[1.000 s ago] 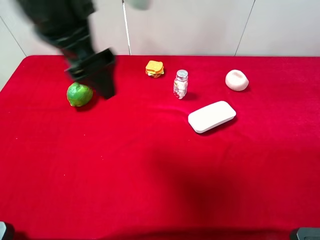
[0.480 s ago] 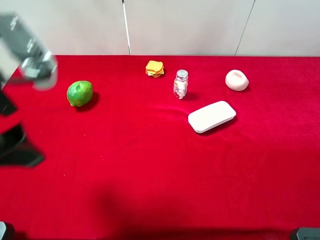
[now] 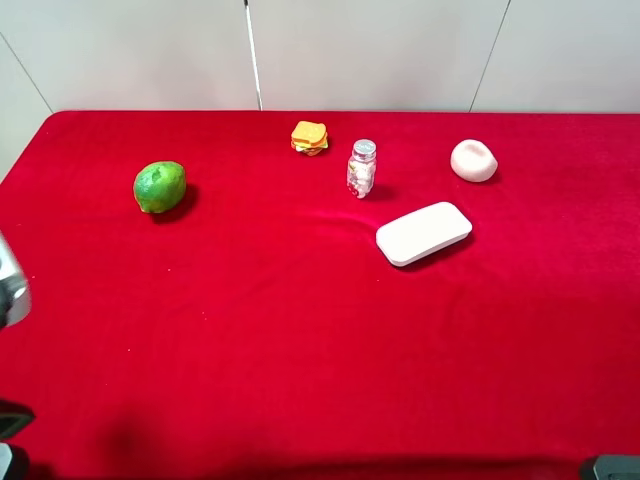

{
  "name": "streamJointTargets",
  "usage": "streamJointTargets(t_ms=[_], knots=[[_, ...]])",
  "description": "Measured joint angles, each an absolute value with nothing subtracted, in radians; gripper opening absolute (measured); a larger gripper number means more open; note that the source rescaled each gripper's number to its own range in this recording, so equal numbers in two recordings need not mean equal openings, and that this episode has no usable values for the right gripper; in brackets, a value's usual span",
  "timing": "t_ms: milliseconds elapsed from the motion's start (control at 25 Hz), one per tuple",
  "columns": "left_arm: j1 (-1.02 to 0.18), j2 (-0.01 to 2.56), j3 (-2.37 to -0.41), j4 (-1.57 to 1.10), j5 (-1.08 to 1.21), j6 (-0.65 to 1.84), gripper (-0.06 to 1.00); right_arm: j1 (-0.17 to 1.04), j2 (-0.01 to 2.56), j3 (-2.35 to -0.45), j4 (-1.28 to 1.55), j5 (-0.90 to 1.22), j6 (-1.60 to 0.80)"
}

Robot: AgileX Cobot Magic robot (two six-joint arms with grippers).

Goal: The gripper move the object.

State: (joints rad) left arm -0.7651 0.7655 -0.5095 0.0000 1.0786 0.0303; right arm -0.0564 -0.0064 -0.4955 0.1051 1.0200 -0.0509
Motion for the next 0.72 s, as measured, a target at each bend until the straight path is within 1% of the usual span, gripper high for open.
streamJointTargets(t_ms=[520, 640, 720], knots=[[-0.755, 0.565, -0.485, 0.0, 1.063, 0.03, 1.0, -0.056, -0.006, -0.496, 0.105, 1.02, -0.051], [-0.685, 0.486, -0.485, 0.0, 1.064, 0.03, 1.0, -0.056, -0.006, -0.496, 0.105, 1.02, -0.051], [-0.601, 0.427, -0.485, 0.0, 1.064, 0.03, 1.0, -0.056, -0.006, -0.496, 0.105, 1.02, -0.051]])
